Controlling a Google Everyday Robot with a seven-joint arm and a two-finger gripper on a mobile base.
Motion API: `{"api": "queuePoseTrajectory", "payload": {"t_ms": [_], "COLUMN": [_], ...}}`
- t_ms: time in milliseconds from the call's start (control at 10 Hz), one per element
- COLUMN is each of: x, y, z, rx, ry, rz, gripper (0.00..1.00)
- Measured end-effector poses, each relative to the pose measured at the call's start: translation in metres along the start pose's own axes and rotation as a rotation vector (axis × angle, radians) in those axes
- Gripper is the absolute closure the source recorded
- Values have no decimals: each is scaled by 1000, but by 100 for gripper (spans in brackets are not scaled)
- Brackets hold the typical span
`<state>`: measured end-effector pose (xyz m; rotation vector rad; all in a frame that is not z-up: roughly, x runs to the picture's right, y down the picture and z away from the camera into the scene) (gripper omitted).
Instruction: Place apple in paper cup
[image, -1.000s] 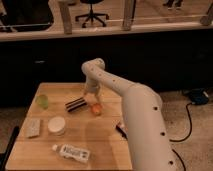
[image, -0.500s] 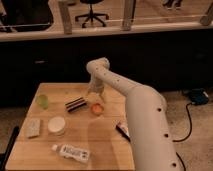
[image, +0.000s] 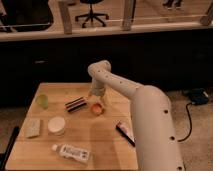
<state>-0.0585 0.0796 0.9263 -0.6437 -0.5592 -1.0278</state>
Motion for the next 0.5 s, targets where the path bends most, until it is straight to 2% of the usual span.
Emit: {"api": "queuePoseTrajectory", "payload": {"t_ms": [500], "x": [-14], "y": [11], "z": [8], "rx": [-2], "ry": [-21], "rz": [23], "gripper": [20]}}
